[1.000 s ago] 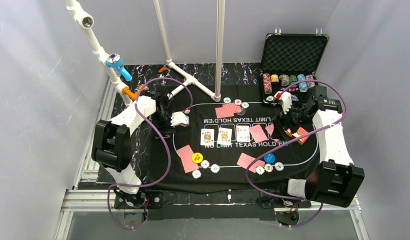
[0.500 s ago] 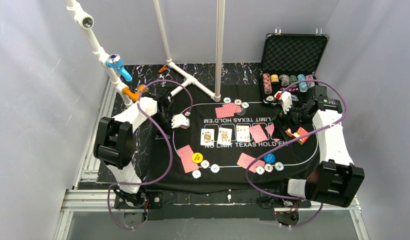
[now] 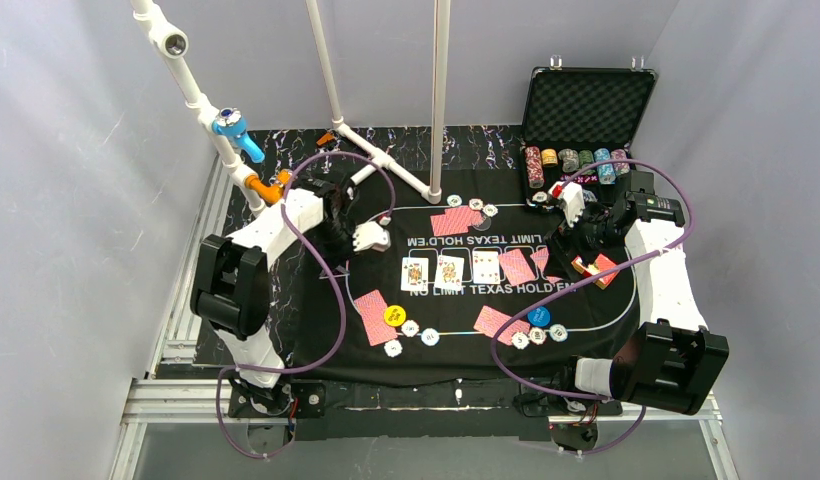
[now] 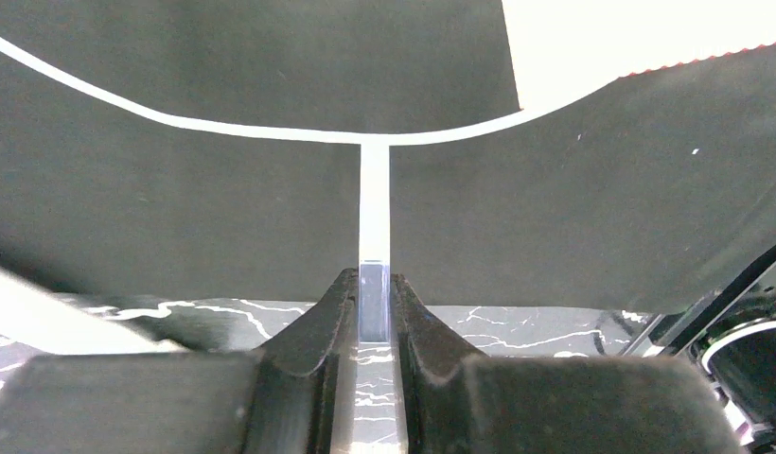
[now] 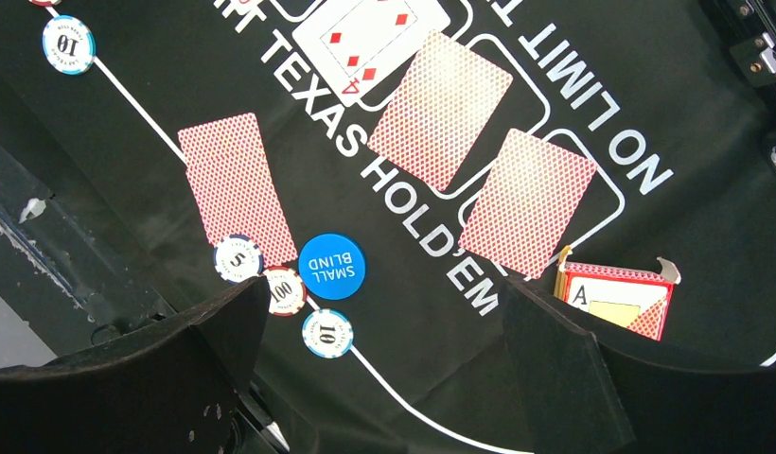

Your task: Distribute texas hold em gaming equipment

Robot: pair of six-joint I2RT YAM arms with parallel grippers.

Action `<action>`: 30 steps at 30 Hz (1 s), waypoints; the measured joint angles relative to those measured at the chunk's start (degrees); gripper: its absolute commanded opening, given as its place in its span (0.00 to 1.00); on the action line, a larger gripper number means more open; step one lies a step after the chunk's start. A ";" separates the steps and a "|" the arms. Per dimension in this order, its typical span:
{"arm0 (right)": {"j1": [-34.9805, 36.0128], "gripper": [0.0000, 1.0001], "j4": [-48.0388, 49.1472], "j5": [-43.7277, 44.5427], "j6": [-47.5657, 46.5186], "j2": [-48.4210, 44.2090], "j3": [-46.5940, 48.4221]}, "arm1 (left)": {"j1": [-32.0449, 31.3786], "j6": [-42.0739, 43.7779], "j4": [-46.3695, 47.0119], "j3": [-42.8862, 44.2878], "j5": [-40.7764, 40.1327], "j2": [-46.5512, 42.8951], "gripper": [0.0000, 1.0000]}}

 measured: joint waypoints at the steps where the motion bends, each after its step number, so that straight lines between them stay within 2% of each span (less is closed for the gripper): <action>1: 0.00 1.00 0.04 -0.02 0.02 0.00 0.00 | -0.79 -0.76 -0.33 1.16 0.02 0.00 0.00; 9: 0.00 1.00 0.61 0.17 0.46 -1.25 -0.07 | -11.08 -7.34 -1.49 10.75 0.20 0.02 0.00; 18: 0.00 1.00 4.79 2.10 6.12 -3.58 -1.20 | -25.42 -12.07 0.31 11.50 -0.90 1.70 0.00; 25: 0.00 1.00 10.47 4.39 13.40 -3.61 -1.46 | -34.93 -17.51 6.25 10.19 -4.63 5.68 0.01; 30: 0.00 1.00 12.41 5.55 15.02 -3.61 -1.46 | -37.09 -19.89 9.90 9.07 -7.54 10.43 0.07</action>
